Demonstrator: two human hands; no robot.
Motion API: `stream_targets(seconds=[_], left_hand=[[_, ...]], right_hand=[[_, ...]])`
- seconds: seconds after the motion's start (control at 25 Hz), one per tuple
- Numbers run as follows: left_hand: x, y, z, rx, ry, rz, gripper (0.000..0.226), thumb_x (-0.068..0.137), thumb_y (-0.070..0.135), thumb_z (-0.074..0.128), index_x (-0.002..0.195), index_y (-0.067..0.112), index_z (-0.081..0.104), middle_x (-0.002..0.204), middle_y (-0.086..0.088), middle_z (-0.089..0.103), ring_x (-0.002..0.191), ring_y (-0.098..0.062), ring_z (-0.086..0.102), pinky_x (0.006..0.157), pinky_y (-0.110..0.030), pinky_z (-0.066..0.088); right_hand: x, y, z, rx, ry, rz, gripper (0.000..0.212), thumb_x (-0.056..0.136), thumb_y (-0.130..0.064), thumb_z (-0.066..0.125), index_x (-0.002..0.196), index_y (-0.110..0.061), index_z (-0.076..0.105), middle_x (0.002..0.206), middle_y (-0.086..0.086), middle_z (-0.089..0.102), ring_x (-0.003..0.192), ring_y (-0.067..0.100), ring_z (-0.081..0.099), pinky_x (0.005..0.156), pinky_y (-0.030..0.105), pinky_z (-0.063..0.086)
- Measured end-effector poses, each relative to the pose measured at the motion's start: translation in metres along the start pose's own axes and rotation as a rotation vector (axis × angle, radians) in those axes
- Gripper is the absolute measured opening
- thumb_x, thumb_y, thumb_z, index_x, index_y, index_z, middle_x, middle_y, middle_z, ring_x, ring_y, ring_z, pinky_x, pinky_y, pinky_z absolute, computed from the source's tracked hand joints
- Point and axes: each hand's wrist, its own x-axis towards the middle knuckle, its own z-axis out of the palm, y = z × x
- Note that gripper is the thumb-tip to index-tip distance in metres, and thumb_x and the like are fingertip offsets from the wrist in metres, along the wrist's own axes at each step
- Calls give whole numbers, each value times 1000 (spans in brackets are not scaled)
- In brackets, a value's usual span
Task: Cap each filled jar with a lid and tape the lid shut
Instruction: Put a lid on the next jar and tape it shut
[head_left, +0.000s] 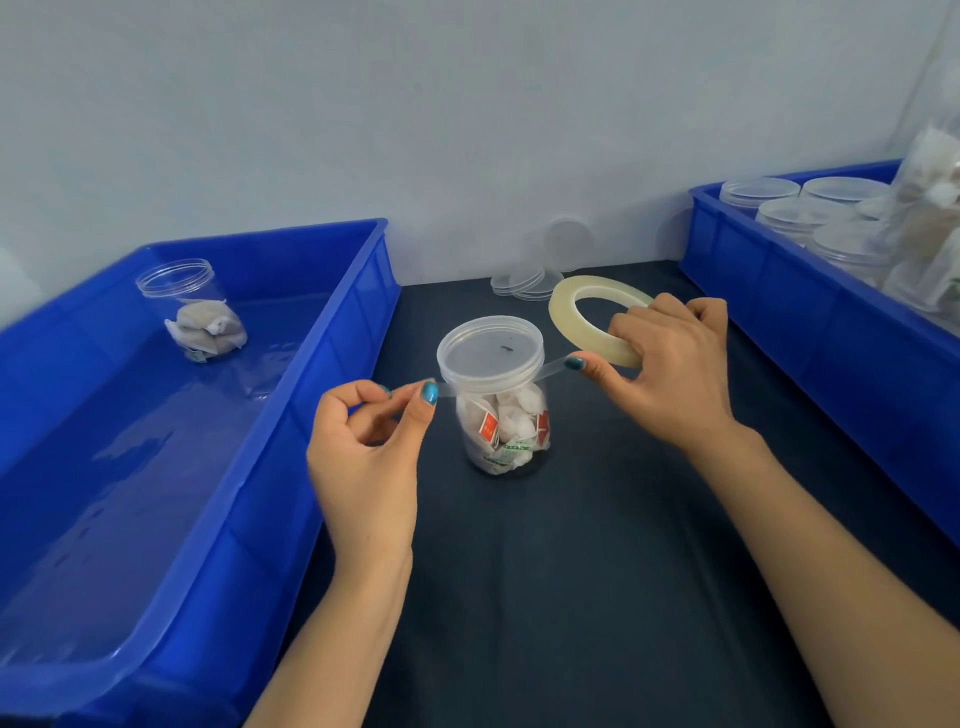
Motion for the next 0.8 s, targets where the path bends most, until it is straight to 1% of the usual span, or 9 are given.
stream_targets(seconds=[0.12,0.28,0.4,0.48,0.56,0.64,0.68,0.72,0.8], left_hand=[[4,-4,6,29,-52,-3,27,83,31,78,93,24,54,89,23,74,87,7,66,71,-11,44],[4,-12,13,40,-114,18,31,79,44,72,99,29,53,102,18,69,89,9,62,67,-4,43],[14,-19,16,33,-254,-37,44,76,55,61,112,33,49,115,21,59,96,20,56,71,0,43],[23,-22,20,-5,-389,-82,50,79,59,54,124,38,47,119,28,59,105,23,53,81,-1,43],[30,-25,28,-51,-490,-164,48,83,63,45,124,40,54,126,25,62,120,8,54,104,-18,44],[35,-25,38,-120,-445,-247,35,94,55,43,114,35,63,124,11,67,121,-8,59,111,-38,43],[35,-25,42,-151,-379,-258,28,101,45,42,112,32,64,120,8,69,118,-9,62,109,-40,45],[32,-24,44,-158,-307,-227,27,106,38,39,113,30,64,118,10,69,114,-7,63,107,-38,47],[19,-23,44,-139,-222,-103,35,104,48,38,126,29,58,119,22,64,113,6,59,99,-25,47]], right_hand=[[1,-2,-1,1,-10,7,63,90,-73,32,65,-18,52,63,-5,50,69,19,44,75,37,25],[0,-5,-1,11,-7,-1,59,90,-70,34,65,-19,48,62,-6,48,68,19,43,75,38,25],[1,-6,-1,12,-6,1,61,90,-71,33,65,-18,49,62,-5,48,67,19,42,75,36,23],[2,-5,0,14,-13,7,62,91,-71,32,65,-18,50,62,-5,49,68,19,43,75,36,22],[1,-5,1,19,-33,17,63,90,-72,31,67,-17,53,64,-4,52,68,19,44,75,36,24],[1,-6,1,28,-48,22,63,90,-72,30,67,-18,53,65,-4,52,68,19,44,75,37,25],[1,-7,1,28,-58,27,64,90,-73,29,67,-18,53,65,-4,52,68,19,44,75,37,25],[2,-7,1,26,-68,33,64,90,-73,29,68,-19,53,65,-4,52,68,18,44,75,37,25],[2,-8,1,28,-70,46,62,90,-72,30,68,-20,53,65,-6,51,68,18,44,75,37,25]])
